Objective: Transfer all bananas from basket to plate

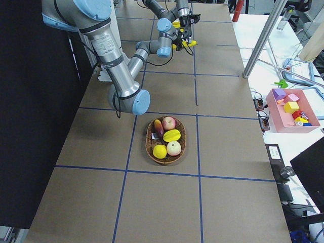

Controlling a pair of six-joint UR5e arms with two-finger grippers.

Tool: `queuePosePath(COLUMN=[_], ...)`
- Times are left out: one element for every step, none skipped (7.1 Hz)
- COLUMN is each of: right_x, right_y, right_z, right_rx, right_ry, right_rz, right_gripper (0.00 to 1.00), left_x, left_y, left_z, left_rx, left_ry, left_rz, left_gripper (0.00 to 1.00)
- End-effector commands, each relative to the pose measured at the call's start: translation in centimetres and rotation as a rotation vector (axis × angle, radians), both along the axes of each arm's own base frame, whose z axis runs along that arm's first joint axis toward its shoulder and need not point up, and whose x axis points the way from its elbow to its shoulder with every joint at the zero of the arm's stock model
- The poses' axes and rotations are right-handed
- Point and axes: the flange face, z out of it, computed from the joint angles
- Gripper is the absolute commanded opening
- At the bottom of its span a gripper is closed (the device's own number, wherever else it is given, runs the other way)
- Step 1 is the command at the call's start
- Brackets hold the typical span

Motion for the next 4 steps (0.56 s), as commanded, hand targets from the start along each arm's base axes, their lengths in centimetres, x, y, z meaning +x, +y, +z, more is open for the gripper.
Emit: queuePosePath(right_x=[0.1, 0.2, 0.3, 0.3], right_y=[0.1, 0.1, 0.2, 0.1], right_z=[-0.5, -0.7, -1.2, -1.7], right_rx=[0.003, 0.004, 0.006, 0.007], right_ry=[-0.008, -0.016, -0.022, -0.023], right_rz=[0.0, 0.001, 0.001, -0.002], right_gripper=[0.13, 0.28, 0.83, 0.99], left_x=[0.0, 0.0, 0.0, 0.0], left_y=[0.0, 0.0, 0.0, 0.0], left_z=[-0.4, -0.4, -0.3, -0.3], left_rx=[-0.062, -0.062, -0.062, -0.062], left_ry=[0.021, 0.021, 0.02, 0.02], left_rz=[0.002, 0.001, 0.001, 0.001], left_gripper=[0.07, 0.0, 0.0, 0.0])
